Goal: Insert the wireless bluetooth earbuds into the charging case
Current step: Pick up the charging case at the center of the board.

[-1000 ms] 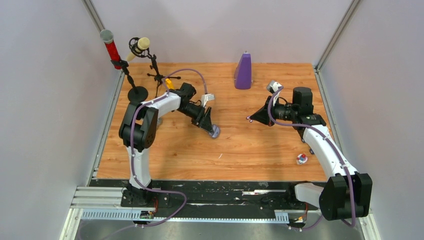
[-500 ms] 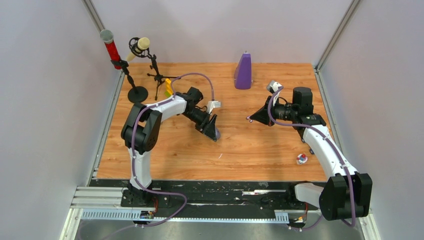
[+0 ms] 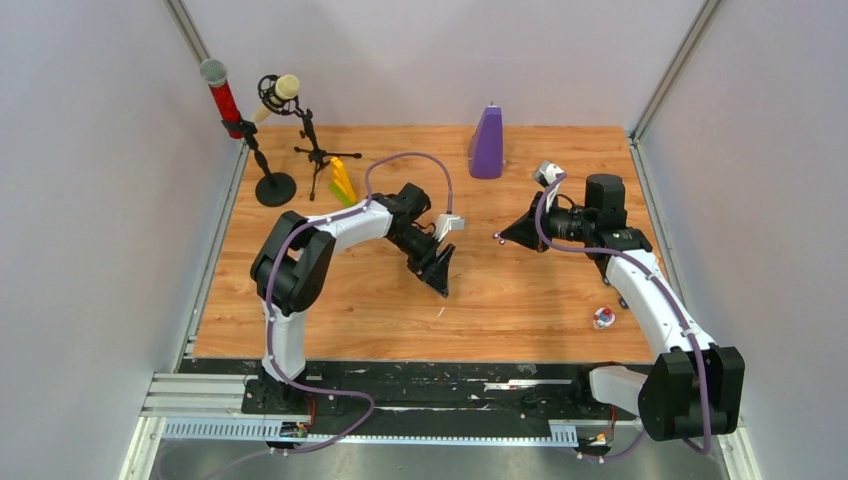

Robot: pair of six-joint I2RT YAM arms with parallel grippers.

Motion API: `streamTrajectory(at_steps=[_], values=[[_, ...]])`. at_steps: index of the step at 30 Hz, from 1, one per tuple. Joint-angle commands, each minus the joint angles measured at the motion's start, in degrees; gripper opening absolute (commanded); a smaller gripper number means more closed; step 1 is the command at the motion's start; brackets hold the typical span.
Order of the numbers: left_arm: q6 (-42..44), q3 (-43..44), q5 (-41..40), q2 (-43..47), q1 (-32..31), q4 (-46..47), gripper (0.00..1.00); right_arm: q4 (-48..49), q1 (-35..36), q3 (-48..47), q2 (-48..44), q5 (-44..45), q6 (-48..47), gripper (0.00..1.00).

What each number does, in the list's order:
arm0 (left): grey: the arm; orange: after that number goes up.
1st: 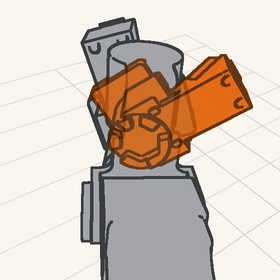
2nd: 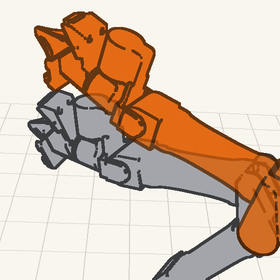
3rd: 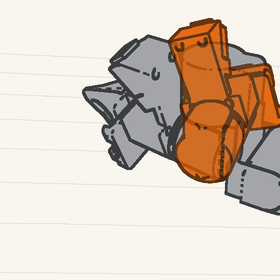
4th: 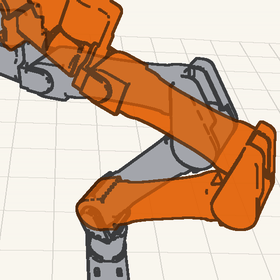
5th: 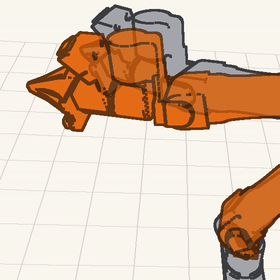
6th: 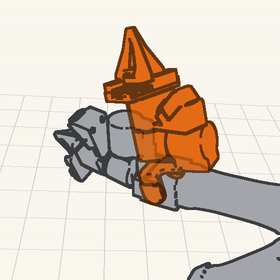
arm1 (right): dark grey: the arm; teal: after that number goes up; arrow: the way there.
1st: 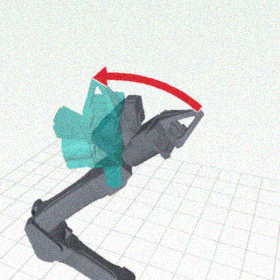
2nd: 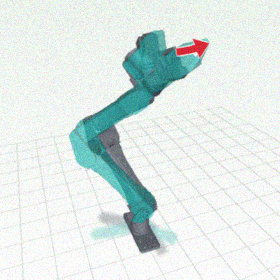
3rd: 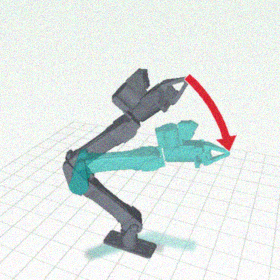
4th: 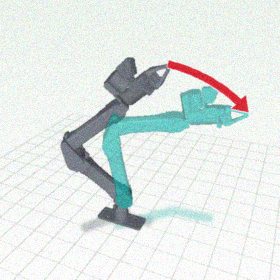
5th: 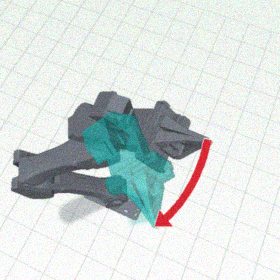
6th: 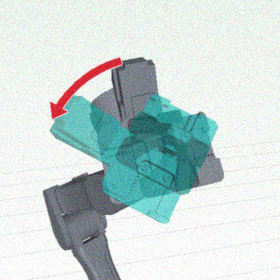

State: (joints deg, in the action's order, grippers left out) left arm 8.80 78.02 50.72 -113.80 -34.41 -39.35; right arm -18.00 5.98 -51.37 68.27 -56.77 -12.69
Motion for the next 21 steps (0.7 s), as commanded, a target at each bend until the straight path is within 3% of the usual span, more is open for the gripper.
streamTrajectory(at_steps=[1, 12, 21], values=[[-0.75, 2.15, -2.37, 1.58, -1.56, 1.05, 0.76, 2.53, 0.10, -0.57, -0.34, 0.11, -1.55, 0.00], [-0.83, 12.34, -3.22, -4.18, -2.15, -0.79, 0.76, 2.51, 0.10, -0.39, -0.86, 0.33, -1.77, 0.00], [-2.32, 15.57, -0.99, -2.35, -1.00, -0.17, 0.79, 2.47, 0.14, -0.38, -1.09, 0.45, -1.89, 0.00]])
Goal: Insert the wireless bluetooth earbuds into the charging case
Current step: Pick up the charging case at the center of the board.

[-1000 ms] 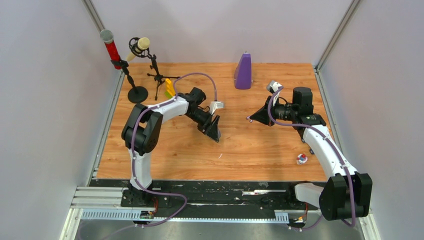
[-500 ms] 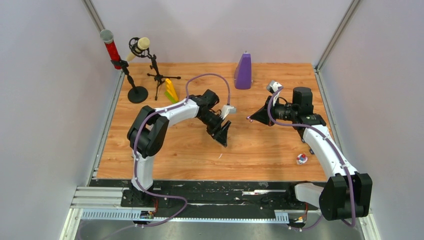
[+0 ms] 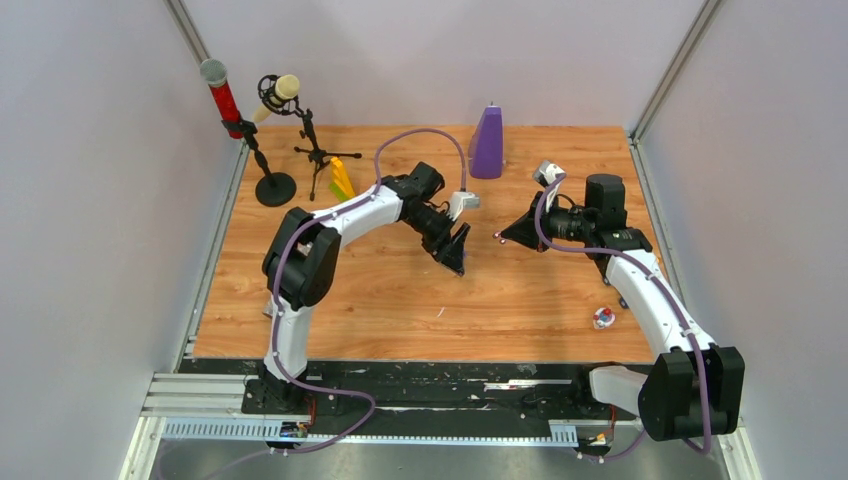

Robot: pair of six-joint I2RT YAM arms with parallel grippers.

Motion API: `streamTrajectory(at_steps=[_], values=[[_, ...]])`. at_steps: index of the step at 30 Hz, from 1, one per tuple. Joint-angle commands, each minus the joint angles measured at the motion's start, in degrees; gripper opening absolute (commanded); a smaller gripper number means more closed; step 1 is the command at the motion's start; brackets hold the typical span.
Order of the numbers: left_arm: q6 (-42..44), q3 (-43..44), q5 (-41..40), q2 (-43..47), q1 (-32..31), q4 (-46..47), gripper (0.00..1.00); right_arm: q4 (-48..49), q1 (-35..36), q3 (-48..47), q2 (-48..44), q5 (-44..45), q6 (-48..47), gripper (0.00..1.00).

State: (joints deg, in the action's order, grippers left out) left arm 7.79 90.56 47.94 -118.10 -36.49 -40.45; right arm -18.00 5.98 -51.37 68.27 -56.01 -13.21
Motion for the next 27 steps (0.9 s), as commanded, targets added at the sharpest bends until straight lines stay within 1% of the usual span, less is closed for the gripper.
streamTrajectory(at_steps=[1, 4, 8, 11, 13, 16, 22, 27], values=[[-1.92, 3.04, 1.23, 2.89, 1.65, 2.62, 0.79, 2.46, 0.10, -0.35, -1.12, -0.20, -1.44, 0.00], [-4.82, 3.21, -0.35, 3.62, 5.53, 5.78, 0.82, 2.53, 0.17, -0.39, -1.23, 0.00, -1.55, 0.00], [-6.64, 3.49, -6.01, 1.60, 9.13, 9.09, 0.83, 2.53, 0.12, -0.39, -1.06, 0.14, -1.64, 0.00], [-7.40, 2.50, -10.07, -0.33, 9.96, 11.52, 0.83, 2.52, 0.12, -0.39, -0.95, 0.16, -1.59, 0.00], [-9.11, 2.01, -10.77, -1.84, 10.04, 12.92, 0.83, 2.53, 0.14, -0.39, -0.95, 0.22, -1.61, 0.00], [-10.94, 2.07, -9.62, -4.48, 10.04, 14.72, 0.84, 2.53, 0.15, -0.39, -0.85, 0.33, -1.55, 0.00], [-14.87, 2.50, -4.15, -8.17, 10.08, 16.96, 0.83, 2.49, 0.17, -0.32, -1.36, 0.59, -1.64, 0.00], [-16.83, 1.09, 0.42, -8.36, 10.04, 18.57, 0.84, 2.46, 0.15, -0.30, -1.13, 0.55, -1.81, 0.00]])
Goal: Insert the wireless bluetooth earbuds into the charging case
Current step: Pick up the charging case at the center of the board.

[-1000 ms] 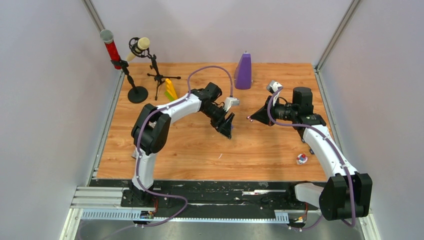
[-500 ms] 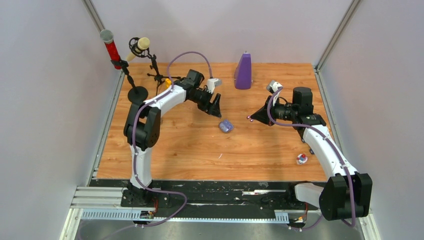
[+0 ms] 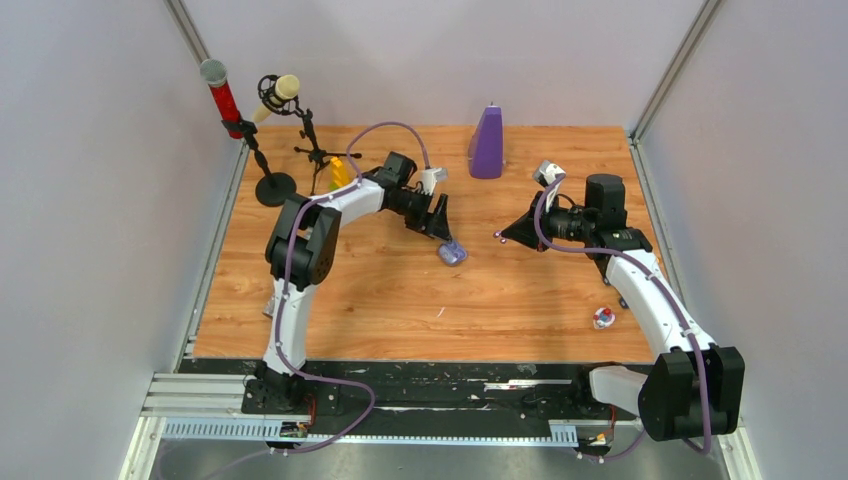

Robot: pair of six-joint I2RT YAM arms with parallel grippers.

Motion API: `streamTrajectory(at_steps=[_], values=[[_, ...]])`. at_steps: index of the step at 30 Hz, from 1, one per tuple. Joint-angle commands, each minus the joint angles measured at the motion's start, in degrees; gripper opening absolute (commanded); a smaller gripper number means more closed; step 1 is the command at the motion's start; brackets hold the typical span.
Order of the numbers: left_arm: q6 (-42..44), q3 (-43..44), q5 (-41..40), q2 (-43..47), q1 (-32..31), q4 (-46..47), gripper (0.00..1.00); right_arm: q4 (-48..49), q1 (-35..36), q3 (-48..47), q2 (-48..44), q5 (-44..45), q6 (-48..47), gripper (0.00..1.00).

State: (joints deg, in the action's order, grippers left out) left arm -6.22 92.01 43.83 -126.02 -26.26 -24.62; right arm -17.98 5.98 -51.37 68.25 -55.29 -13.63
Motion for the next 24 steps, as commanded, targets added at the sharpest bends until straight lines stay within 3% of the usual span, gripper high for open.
streamTrajectory(at_steps=[1, 16, 24], values=[[-3.60, -1.20, 5.59, -0.23, -0.19, 3.40, 0.84, 2.43, 0.09, -0.29, -0.98, -0.16, -1.44, 0.00], [-4.58, -13.08, 12.51, 8.53, -1.61, 8.32, 0.83, 2.22, 0.16, -0.55, -0.75, 1.15, -2.26, 0.00], [-0.41, -13.79, 6.69, 10.93, -1.66, 6.26, 0.82, 2.06, 0.11, -0.64, -1.13, 1.32, -2.26, 0.00]])
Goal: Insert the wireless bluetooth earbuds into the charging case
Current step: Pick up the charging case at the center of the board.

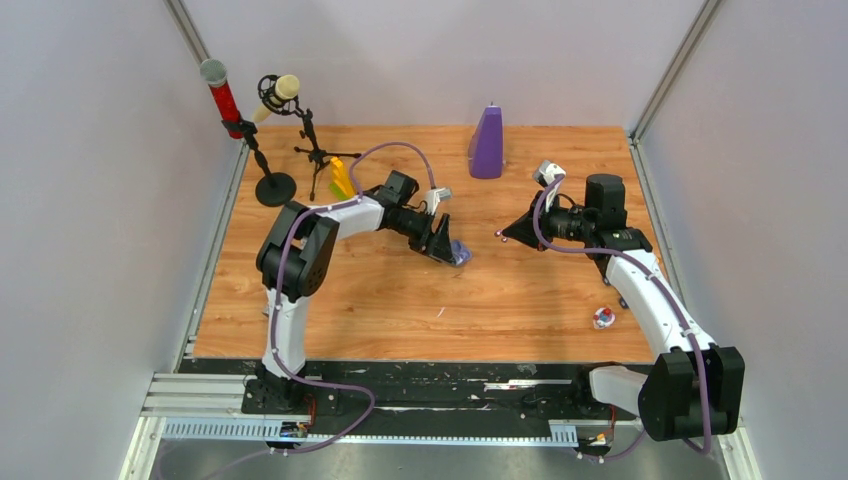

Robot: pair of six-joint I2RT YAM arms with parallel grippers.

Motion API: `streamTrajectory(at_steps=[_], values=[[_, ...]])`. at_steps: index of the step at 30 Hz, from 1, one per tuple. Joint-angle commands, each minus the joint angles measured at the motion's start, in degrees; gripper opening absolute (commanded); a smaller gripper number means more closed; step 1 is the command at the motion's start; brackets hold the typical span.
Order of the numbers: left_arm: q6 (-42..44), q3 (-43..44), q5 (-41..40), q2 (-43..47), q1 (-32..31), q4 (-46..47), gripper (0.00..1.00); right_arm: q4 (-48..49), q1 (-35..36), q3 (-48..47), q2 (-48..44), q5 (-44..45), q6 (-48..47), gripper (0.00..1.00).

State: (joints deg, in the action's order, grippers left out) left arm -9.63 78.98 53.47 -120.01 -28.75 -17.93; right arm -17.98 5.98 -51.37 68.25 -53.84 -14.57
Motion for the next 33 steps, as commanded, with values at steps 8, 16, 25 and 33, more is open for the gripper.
streamTrajectory(at_steps=[8, 16, 25, 33], values=[[4.15, 0.69, -7.84, 4.50, 2.13, -0.28, 0.82, 1.95, 0.14, -0.78, -0.84, -0.14, -1.24, 0.00], [0.15, 8.61, -3.57, -4.09, 1.93, 1.47, 0.82, 1.89, 0.10, -0.81, -1.19, 0.27, -1.12, 0.00], [-0.34, 10.08, -0.04, -6.29, -0.05, 1.26, 0.81, 1.81, 0.15, -0.86, -0.48, 0.06, -1.08, 0.00], [2.04, 6.60, 2.46, -1.95, -2.11, -1.65, 0.81, 1.81, 0.10, -0.85, -0.83, 0.14, -1.16, 0.00]])
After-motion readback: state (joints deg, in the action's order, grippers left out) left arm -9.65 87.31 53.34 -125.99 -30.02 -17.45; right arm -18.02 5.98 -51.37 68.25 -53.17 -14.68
